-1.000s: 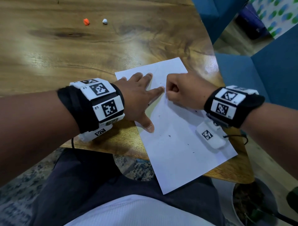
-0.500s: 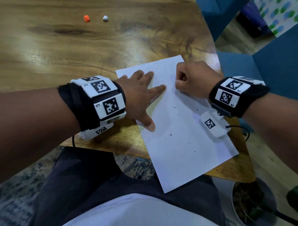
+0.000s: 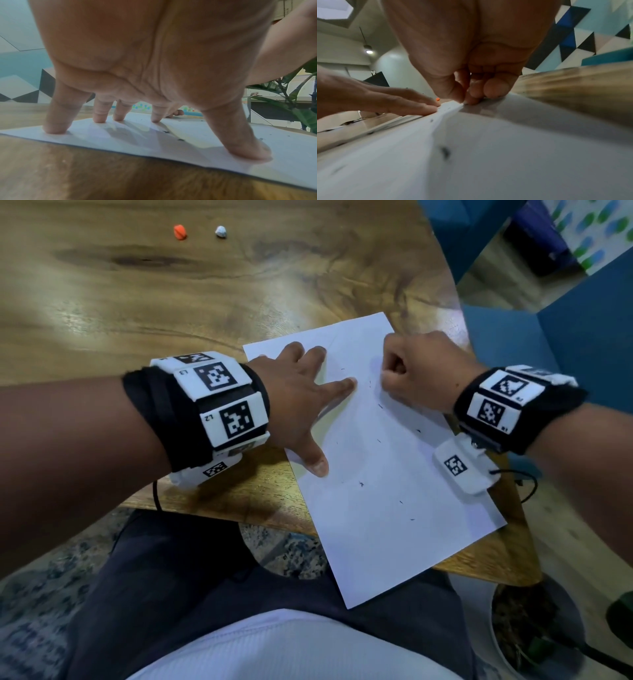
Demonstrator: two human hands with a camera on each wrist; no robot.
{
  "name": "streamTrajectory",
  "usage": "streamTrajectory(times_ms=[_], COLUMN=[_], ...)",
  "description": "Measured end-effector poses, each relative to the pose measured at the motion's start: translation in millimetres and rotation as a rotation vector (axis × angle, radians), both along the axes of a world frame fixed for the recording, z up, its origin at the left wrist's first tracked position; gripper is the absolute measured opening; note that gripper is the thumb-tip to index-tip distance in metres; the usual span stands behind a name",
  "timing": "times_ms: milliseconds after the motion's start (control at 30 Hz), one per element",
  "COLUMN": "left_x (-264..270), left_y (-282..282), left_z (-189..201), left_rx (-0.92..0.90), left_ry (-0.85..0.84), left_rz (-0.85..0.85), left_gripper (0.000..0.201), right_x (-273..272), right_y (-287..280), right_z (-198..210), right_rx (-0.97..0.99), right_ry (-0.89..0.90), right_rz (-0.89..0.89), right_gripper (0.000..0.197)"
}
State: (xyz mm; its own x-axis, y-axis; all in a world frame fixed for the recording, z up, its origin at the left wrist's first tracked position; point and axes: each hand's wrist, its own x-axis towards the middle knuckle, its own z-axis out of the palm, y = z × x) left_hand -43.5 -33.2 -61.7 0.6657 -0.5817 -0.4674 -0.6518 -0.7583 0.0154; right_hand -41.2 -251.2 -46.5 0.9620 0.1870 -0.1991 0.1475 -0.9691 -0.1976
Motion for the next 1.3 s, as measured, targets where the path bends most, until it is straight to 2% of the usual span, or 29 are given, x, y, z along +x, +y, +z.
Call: streamTrajectory(times_ms=[133,300,367,567,667,767,867,933,1000,1167,1300], left_x=[0.0,-0.8,-0.7,-1.2,-1.4,-2.0,-2.6,-2.3,-2.2,-4.2,-0.6], left_y=[-1.0,-1.9,-2.2,-4.0,-6.2,-6.4,-8.6,-9.5,-9.3,-12.0,-22.6], left_z=[1.2,2.4,2.0,5.2,6.6,7.5,8.6,8.8,10.2,18.1,27.0], left_rx=[-0.001,-0.012,0.002,0.016,0.027,0.018,0.023,0.035,0.034,0.065,0.066], left_ry=[0.003,0.009,0.008,0.010,0.005,0.008,0.010,0.011,0.019,0.036,0.044], left_rz=[0.008,0.003,0.002,0.009,0.009,0.013,0.008,0.012,0.019,0.017,0.002], left_gripper=[0.133,0.129,0.131,0.130,0.130,0.128,0.130,0.133,0.131,0.125,0.103], right_x=[-5.8,-52.9,-55.4,-5.8,-2.6,-26.3,-53.8,-59.9,-52.6,-14.1,-1.9], right_y=[5.2,33.5,34.2,-5.7,-6.1,9.1,27.4,32.2,25.1,-9.2,-24.8], right_z=[0.4,-3.6,-2.0,1.4,3.1,0.8,2.0,2.7,1.4,1.6,6.2], right_rx=[-0.001,0.057,0.051,0.021,-0.002,0.015,0.038,0.044,0.037,0.038,0.089], right_ry=[-0.002,0.153,0.202,0.030,0.014,0.046,0.182,0.212,0.191,0.053,0.058], right_rz=[0.006,0.303,0.357,0.077,0.069,0.182,0.345,0.421,0.371,0.058,-0.088], right_gripper=[0.005,0.005,0.006,0.004,0.004,0.003,0.004,0.007,0.010,0.004,0.005])
